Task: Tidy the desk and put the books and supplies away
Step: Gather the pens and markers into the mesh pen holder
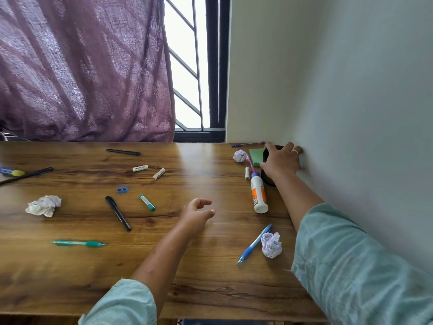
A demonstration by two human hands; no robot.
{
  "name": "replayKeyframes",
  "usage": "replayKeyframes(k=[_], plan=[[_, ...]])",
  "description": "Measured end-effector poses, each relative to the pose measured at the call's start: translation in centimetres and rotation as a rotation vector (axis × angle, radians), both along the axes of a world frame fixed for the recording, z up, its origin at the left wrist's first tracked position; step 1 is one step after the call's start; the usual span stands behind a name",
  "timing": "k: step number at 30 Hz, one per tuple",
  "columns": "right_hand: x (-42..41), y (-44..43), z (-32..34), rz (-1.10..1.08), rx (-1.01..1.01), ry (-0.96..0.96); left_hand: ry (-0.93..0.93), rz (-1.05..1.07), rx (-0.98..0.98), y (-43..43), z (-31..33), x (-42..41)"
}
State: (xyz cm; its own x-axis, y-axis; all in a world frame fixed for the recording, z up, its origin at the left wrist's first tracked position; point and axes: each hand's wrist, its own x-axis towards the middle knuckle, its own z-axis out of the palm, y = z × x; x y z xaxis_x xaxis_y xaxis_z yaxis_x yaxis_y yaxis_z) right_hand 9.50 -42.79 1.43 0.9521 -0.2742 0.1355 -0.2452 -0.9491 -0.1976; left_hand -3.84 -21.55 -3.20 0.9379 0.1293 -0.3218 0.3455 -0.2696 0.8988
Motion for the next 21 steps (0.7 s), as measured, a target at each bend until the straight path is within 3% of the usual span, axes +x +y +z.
replayKeyframes(k=[4, 6, 8, 10, 12, 14, 16, 18, 21], plan=[[-1.6, 1.4, 2.5, 0.076, -0.054, -0.226, 0.014, 0.010, -0.017, -0.2, 0.3, -0.6], [-2.6, 2.5, 3.5, 0.121, 0.127, -0.384, 0.020, 0.011, -0.069, -0.4, 0.6, -0.8], [-3.5, 4.1, 3.8, 0.139, 0.496, -0.474, 0.015, 0.019, -0.154, -0.7, 1.2, -1.0], [-4.8, 6.1, 3.3, 0.131, 1.002, -0.326, -0.023, 0.021, -0.211, -0.8, 1.5, -1.2], [-6.2, 7.7, 2.1, 0.023, 1.544, 0.070, -0.099, 0.036, -0.260, -0.6, 1.6, -1.4], [-8.2, 9.1, 0.2, -0.034, 1.779, 0.468, -0.212, 0.112, -0.318, -0.2, 1.4, -1.6], [-10.1, 10.5, -1.7, -0.013, 1.698, 0.602, -0.349, 0.221, -0.346, 0.6, 1.1, -2.1], [-11.3, 11.3, -2.9, 0.055, 1.487, 0.516, -0.411, 0.281, -0.315, 1.4, 0.5, -2.6], [-12.5, 10.4, -2.7, 0.340, 0.800, 0.381, -0.433, 0.244, -0.142, 2.3, -0.5, -3.8]])
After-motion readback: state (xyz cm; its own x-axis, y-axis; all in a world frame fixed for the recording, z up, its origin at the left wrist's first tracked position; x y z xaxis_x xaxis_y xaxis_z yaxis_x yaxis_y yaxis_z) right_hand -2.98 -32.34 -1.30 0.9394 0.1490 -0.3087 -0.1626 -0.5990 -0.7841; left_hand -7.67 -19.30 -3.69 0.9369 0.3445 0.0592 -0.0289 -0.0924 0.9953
